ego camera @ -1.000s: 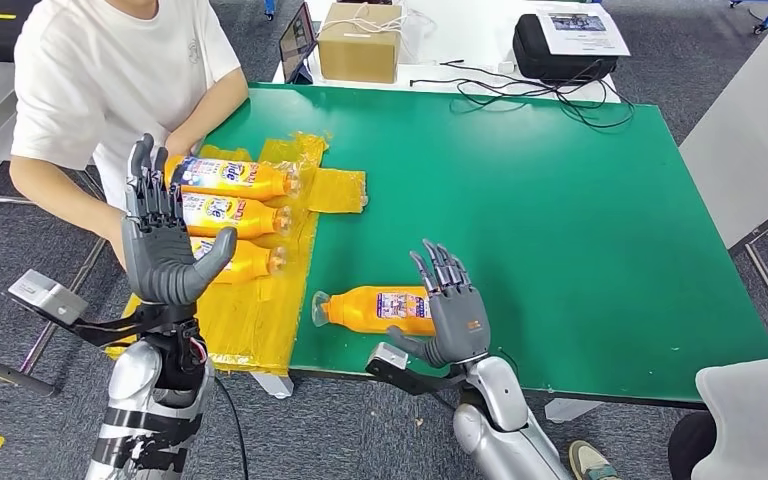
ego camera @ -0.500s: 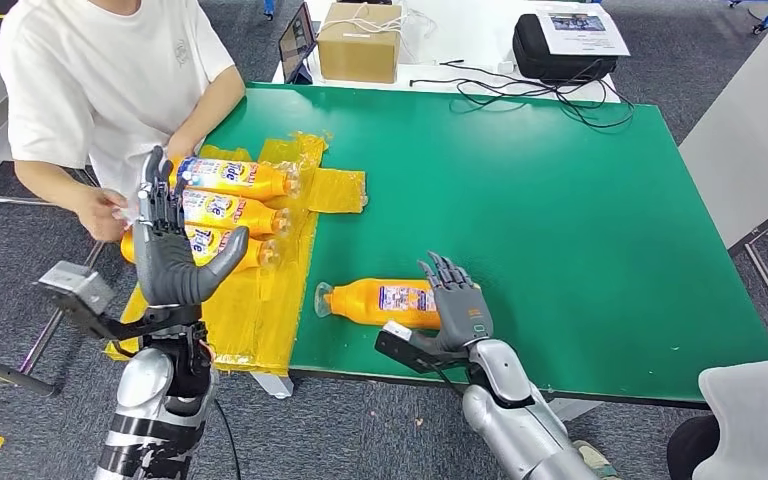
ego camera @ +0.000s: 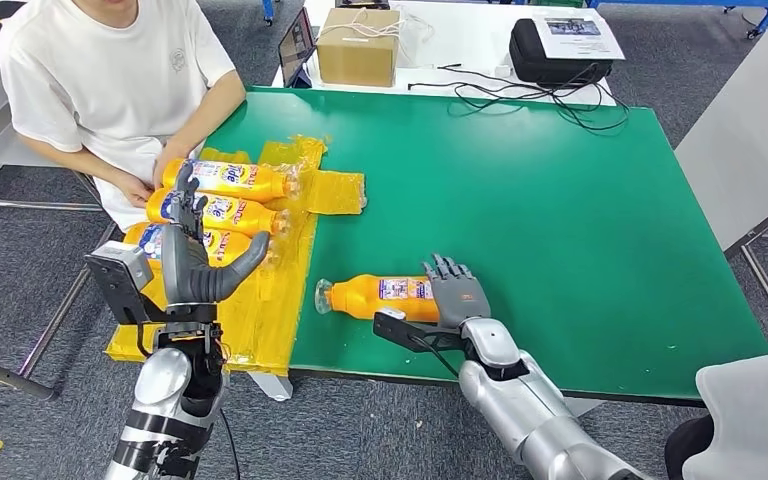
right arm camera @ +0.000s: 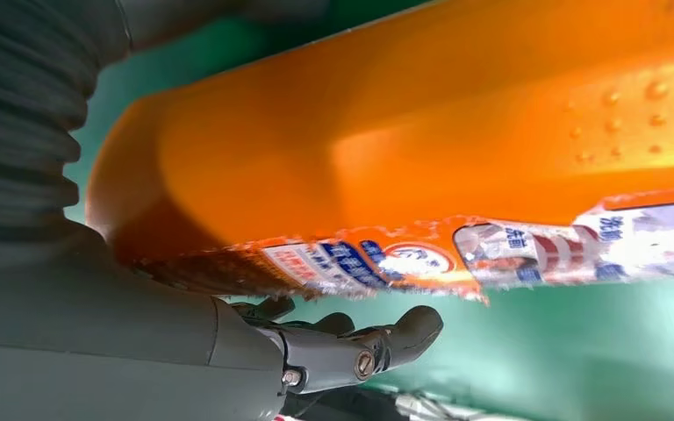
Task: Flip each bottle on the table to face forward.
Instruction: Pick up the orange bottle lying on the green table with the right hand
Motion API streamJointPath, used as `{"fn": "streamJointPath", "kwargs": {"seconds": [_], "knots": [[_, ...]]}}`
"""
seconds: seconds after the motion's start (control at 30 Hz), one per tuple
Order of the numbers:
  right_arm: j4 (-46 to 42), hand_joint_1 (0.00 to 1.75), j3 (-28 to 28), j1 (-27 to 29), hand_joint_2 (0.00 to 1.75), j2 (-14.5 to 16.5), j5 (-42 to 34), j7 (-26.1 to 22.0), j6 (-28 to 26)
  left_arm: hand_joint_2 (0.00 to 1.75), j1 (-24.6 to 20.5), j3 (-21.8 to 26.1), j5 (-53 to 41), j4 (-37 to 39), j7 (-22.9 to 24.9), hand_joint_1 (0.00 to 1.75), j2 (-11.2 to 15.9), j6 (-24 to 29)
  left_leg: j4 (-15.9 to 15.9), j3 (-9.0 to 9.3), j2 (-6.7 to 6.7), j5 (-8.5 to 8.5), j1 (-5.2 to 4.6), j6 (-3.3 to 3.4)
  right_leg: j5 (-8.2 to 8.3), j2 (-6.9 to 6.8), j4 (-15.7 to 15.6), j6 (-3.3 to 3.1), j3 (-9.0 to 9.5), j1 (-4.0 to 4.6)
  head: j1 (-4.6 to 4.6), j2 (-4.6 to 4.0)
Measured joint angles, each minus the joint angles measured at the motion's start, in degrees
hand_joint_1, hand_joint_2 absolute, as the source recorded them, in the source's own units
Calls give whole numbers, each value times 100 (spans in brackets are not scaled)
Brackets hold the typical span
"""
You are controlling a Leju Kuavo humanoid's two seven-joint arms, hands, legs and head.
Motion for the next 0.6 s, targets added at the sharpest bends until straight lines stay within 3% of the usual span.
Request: {"fn": "streamJointPath", "kwargs": {"seconds": [0.03,0.27,0.6], "knots": [[31,175,33,-43,175,-20,-25,12,85,175,-10,-7,1,16,18,0,2,-13,0,4,-1,0,0,1,1,0,0,1,5,0,1,0],[210,175,216,-350,175,-177,-277,-60,541,175,-169,-81,121,193,167,0,21,-162,1,8,-4,15,-2,12,22,-2,-1,8,17,-2,0,0],[300,175,274,-449,175,-222,-305,-92,586,175,-245,-125,136,314,173,0,50,-179,1,5,-3,14,-2,12,22,-3,-1,8,15,-2,-1,0]]}}
